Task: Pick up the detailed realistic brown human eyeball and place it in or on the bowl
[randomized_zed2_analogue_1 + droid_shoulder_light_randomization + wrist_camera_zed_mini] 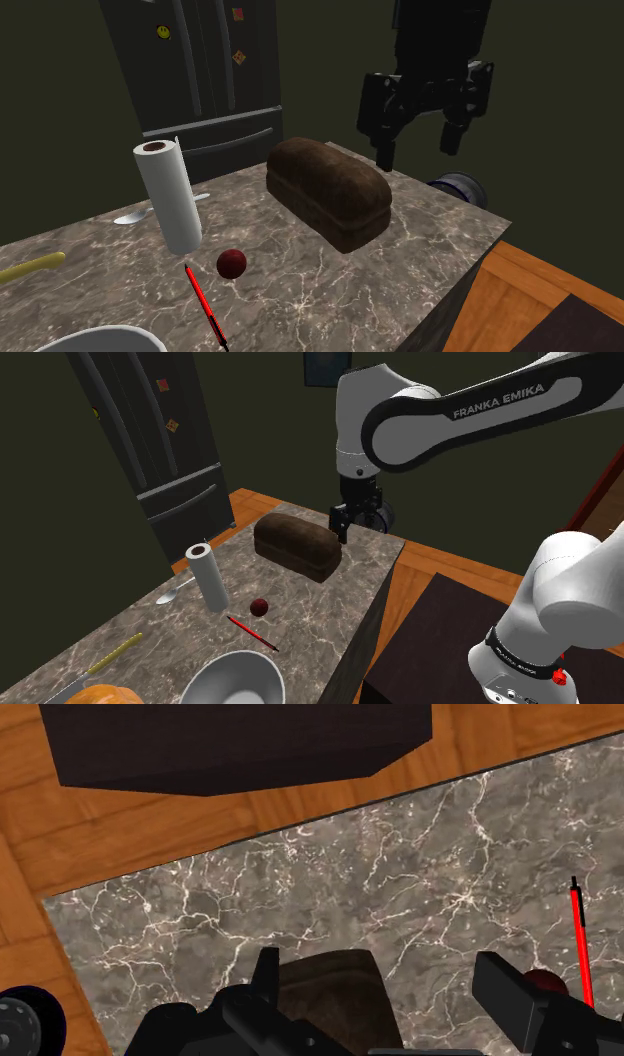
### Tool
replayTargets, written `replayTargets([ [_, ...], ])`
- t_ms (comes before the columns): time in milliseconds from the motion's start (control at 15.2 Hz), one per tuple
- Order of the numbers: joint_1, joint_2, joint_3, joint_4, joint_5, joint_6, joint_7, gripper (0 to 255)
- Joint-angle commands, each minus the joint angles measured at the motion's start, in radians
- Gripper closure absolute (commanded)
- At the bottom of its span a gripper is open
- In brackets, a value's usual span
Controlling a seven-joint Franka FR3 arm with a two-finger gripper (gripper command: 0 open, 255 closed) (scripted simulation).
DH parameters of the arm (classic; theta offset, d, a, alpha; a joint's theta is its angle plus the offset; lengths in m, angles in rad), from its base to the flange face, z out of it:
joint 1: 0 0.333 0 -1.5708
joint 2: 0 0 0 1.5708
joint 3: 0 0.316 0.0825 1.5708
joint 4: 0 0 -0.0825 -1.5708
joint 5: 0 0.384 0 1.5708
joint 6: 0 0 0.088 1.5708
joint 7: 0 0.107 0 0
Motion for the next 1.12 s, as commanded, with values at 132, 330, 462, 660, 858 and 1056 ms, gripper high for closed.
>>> replayTargets([
  [132, 0.012, 0.121, 0.05, 0.022, 0.0, 0.116, 0.06, 0],
  [330, 0.019, 0.219, 0.085, 0.056, -0.014, 0.191, 0.11, 0],
  [462, 0.024, 0.287, 0.107, 0.085, -0.031, 0.237, 0.145, 0],
  [660, 0.034, 0.394, 0.134, 0.138, -0.068, 0.297, 0.203, 0],
  [858, 0.05, 0.504, 0.152, 0.204, -0.118, 0.347, 0.265, 0],
  [1056, 0.074, 0.617, 0.159, 0.282, -0.175, 0.383, 0.327, 0],
])
